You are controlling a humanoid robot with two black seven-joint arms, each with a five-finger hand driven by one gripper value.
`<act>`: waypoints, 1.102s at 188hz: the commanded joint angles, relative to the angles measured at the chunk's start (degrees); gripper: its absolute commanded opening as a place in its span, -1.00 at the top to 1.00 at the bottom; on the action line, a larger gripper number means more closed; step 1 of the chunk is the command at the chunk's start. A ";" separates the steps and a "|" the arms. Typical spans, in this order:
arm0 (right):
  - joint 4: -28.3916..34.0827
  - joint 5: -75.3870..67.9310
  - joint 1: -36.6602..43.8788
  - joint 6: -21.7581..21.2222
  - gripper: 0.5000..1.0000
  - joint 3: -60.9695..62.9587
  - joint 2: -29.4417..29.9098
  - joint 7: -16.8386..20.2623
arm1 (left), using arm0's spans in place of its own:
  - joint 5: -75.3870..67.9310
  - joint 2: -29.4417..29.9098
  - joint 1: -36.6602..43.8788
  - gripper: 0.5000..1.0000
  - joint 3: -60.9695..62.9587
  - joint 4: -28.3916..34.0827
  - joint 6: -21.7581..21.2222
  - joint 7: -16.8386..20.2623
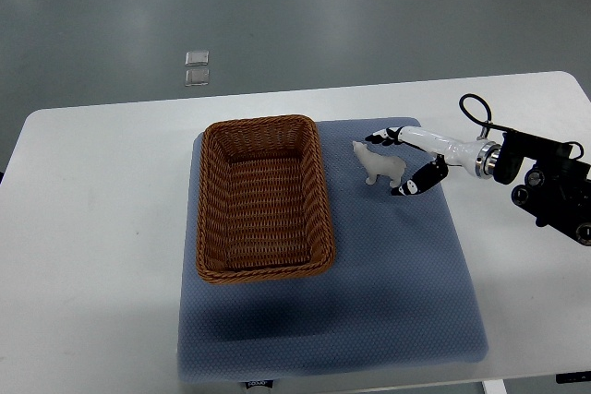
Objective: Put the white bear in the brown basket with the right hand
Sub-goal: 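Close the right hand fingers around the bear and lift it, then carry the bear over the wicker basket and release it inside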
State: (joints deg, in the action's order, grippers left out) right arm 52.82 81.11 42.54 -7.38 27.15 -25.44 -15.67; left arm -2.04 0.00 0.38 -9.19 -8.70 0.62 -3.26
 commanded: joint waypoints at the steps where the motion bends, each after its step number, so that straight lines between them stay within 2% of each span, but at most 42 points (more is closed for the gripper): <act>1: 0.00 0.02 -0.09 0.00 -0.42 -0.08 0.04 0.38 | 0.02 0.00 -0.03 -1.00 -0.04 0.00 0.00 0.00; 17: 0.00 0.02 -0.09 0.00 -0.30 -0.08 0.04 0.47 | -0.07 0.00 -0.03 -1.00 -0.04 0.00 0.00 0.00; 28: 0.09 0.02 0.00 0.00 -0.05 -0.08 0.04 1.26 | 0.02 0.00 0.06 -1.00 -0.04 0.00 0.00 -0.08; 75: 0.44 0.02 0.26 -0.35 0.45 -0.17 1.01 1.78 | 0.02 0.00 -0.03 -1.00 0.04 0.00 0.00 0.00; 89: 0.35 0.02 0.17 -0.09 0.70 -0.78 1.45 1.96 | 0.02 0.00 -0.03 -1.00 -0.04 0.00 0.00 0.00; 97: 0.44 0.10 0.17 -0.09 1.00 -0.96 1.45 2.14 | 0.02 0.00 -0.03 -1.00 0.04 0.00 0.00 -0.08; 158: 1.32 -0.16 1.40 1.41 1.00 -0.87 0.57 2.22 | 0.02 0.00 0.06 -1.00 -0.04 0.00 0.00 0.00; 207: 6.59 -0.69 10.81 -0.62 1.00 -0.87 -2.15 2.22 | -0.07 0.00 -0.03 -1.00 0.04 0.00 0.00 -0.08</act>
State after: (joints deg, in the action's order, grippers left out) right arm 57.51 80.48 49.50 -6.72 26.30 -27.08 -13.43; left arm -2.05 0.00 0.37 -9.19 -8.70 0.62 -3.26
